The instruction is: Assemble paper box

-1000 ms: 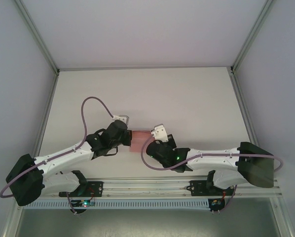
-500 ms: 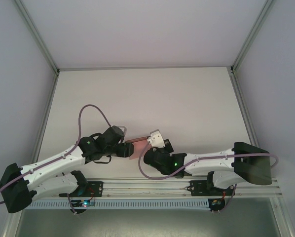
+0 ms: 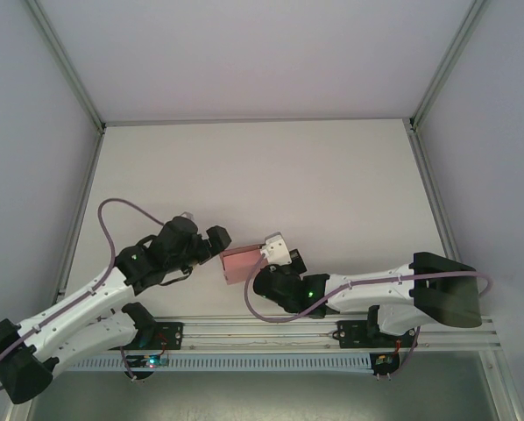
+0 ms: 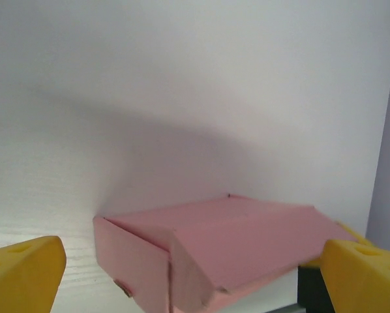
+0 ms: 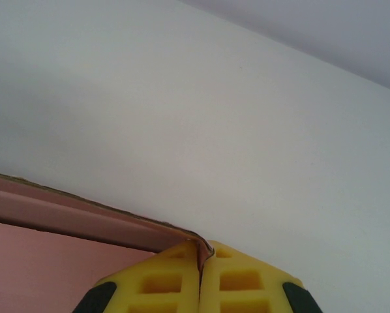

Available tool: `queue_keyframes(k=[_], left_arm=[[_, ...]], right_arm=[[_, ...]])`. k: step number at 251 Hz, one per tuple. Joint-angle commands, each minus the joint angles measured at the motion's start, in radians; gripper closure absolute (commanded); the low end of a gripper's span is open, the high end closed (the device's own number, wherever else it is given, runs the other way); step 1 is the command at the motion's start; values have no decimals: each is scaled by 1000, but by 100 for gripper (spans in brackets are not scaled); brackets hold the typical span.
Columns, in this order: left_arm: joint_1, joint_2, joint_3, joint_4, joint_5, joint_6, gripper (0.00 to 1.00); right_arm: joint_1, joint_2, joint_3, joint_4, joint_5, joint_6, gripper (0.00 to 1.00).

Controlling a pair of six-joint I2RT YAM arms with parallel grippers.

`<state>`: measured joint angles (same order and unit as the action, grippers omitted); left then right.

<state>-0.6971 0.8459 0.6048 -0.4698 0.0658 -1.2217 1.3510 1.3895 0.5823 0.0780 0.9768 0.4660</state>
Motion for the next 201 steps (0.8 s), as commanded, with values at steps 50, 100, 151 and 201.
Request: queue_keyframes(k=[50, 100, 151, 201], left_arm=[[14, 60, -142, 247, 73, -248, 0], [12, 83, -249, 371, 94, -273, 8], [-14, 78, -324, 451, 40, -240, 21], [-47, 112, -338, 420, -20, -124, 23]], right_arm=[[23, 49, -30, -162, -116, -7, 100], [23, 60, -22, -165, -110, 10, 100], [25, 55, -28, -154, -107, 41, 100], [37, 17, -41, -154, -104, 66, 99]])
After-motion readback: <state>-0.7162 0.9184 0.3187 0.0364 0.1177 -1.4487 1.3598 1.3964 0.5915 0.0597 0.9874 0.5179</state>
